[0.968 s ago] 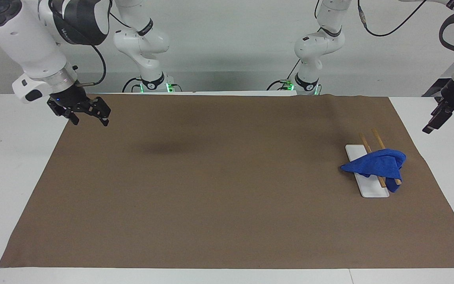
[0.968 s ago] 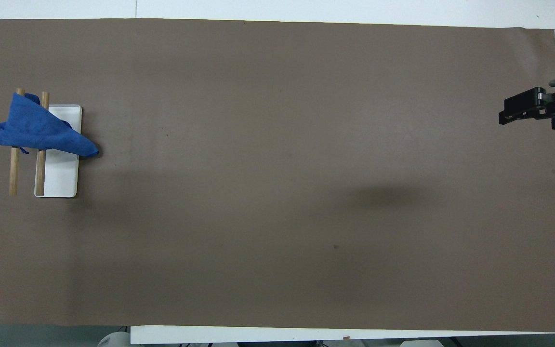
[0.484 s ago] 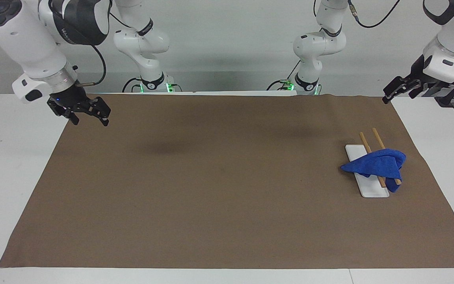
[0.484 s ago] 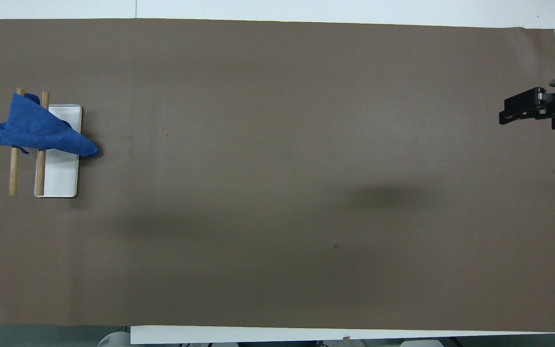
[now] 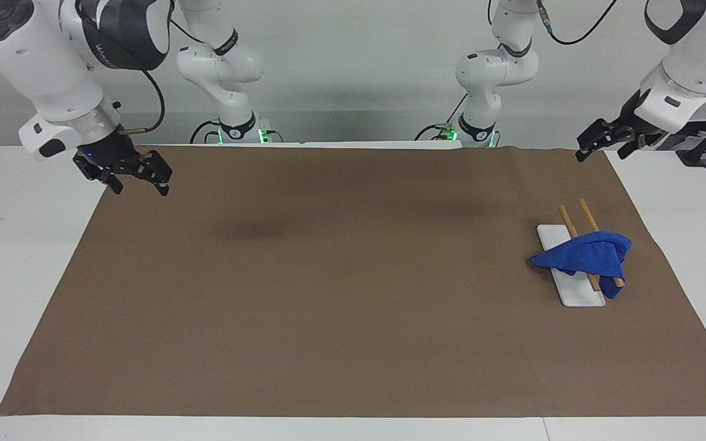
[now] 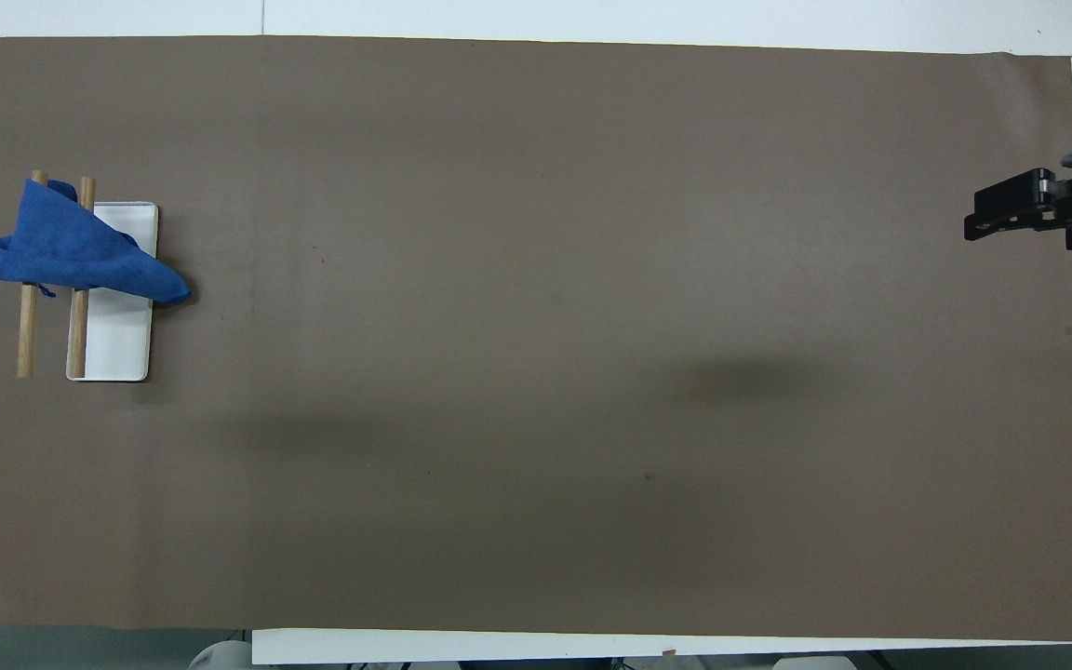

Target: Right arm passes towel to left arm to hang

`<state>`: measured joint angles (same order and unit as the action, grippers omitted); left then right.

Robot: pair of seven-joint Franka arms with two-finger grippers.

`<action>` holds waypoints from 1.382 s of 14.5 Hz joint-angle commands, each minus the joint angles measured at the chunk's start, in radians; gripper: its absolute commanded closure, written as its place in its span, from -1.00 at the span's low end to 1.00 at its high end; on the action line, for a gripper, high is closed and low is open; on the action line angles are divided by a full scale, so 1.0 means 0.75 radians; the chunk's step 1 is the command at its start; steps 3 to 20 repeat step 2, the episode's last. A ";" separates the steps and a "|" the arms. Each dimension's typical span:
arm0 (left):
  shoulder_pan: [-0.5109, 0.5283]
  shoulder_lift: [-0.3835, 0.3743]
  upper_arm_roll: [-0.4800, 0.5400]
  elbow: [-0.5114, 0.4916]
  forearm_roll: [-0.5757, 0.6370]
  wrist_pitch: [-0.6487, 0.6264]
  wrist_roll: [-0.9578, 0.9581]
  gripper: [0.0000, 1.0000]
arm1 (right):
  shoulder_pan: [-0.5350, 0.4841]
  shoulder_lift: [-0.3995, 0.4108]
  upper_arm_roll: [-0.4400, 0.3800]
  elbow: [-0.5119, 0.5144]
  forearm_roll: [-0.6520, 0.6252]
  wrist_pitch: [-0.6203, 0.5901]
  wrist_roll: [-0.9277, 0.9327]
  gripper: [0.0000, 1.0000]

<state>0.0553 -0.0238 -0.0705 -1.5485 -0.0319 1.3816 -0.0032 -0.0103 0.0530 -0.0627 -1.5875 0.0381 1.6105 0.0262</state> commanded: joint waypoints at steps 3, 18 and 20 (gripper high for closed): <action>-0.023 -0.060 0.024 -0.085 -0.007 0.039 0.025 -1.00 | -0.007 0.011 0.004 0.024 -0.014 -0.024 0.014 -1.00; -0.023 -0.060 0.024 -0.085 -0.007 0.039 0.025 -1.00 | -0.007 0.011 0.004 0.024 -0.014 -0.024 0.014 -1.00; -0.023 -0.060 0.024 -0.085 -0.007 0.039 0.025 -1.00 | -0.007 0.011 0.004 0.024 -0.014 -0.024 0.014 -1.00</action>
